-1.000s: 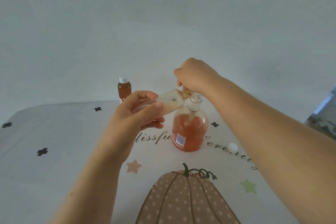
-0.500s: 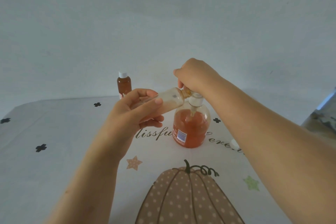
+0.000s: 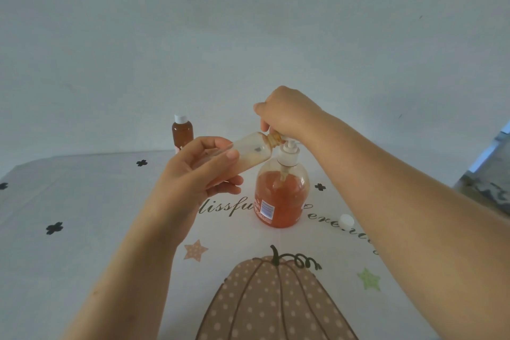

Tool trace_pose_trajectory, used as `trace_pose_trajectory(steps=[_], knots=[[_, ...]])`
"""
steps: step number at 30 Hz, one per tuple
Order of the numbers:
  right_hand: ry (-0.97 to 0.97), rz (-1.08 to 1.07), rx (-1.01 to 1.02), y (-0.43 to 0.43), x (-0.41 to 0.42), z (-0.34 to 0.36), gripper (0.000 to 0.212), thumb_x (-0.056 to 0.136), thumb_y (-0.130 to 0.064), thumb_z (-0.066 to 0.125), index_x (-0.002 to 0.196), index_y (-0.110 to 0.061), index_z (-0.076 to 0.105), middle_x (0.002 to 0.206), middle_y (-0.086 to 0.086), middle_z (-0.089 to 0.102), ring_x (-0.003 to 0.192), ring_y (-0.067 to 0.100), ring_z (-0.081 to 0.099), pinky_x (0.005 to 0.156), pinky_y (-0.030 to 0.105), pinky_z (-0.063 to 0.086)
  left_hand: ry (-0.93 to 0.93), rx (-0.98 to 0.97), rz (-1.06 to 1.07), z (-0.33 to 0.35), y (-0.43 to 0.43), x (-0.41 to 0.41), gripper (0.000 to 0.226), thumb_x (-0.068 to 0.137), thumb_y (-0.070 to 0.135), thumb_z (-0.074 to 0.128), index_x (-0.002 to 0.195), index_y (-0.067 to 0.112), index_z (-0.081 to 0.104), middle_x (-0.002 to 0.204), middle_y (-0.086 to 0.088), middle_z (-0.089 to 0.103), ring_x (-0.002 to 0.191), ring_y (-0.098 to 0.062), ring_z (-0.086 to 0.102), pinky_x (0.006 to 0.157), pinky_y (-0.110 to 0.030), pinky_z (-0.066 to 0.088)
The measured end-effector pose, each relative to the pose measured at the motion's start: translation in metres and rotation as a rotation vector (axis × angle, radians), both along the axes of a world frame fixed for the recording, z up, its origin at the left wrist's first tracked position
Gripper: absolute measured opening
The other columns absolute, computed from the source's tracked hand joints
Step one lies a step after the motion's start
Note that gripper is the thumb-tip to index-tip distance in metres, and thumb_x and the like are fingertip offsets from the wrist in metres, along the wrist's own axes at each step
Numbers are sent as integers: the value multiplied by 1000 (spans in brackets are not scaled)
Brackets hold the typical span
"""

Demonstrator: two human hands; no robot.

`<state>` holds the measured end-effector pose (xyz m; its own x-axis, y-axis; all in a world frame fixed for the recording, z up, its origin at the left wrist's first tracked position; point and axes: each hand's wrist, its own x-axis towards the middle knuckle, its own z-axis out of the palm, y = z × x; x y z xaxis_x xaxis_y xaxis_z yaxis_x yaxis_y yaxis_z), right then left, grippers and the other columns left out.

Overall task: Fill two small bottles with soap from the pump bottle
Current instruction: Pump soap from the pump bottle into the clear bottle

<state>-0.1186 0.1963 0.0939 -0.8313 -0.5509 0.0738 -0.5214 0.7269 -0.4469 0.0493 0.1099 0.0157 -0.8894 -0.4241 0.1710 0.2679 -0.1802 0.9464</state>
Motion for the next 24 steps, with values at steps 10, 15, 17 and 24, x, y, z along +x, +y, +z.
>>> trace_pose_trajectory(steps=[10, 15, 17, 24], knots=[[-66, 2, 19, -2, -3, -14, 41, 99, -34, 44, 87, -11, 75, 73, 1, 71, 69, 23, 64, 72, 32, 48, -15, -40, 36, -3, -4, -1, 18, 72, 22, 75, 88, 16, 70, 88, -7, 71, 70, -27, 68, 64, -28, 57], [-51, 7, 8, -2, -4, -13, 40, 98, -32, 45, 92, -9, 76, 85, 3, 76, 77, 25, 69, 76, 33, 51, -20, -27, 34, -1, -2, 0, 21, 73, 21, 74, 92, 13, 68, 86, -4, 71, 70, -26, 67, 64, -28, 57], [-38, 8, -5, -1, -3, -9, 38, 97, -30, 46, 91, -8, 76, 86, 3, 77, 72, 24, 68, 71, 31, 51, -11, -25, 30, 0, -1, 1, 22, 75, 21, 73, 94, 12, 67, 85, -3, 71, 70, -26, 67, 65, -29, 58], [37, 14, -2, -3, -3, -2, 34, 97, -30, 46, 97, -8, 73, 91, 6, 77, 84, 26, 72, 76, 33, 51, 13, -28, 35, 2, 2, 1, 24, 76, 22, 72, 96, 11, 65, 84, -3, 71, 70, -23, 67, 66, -30, 58]])
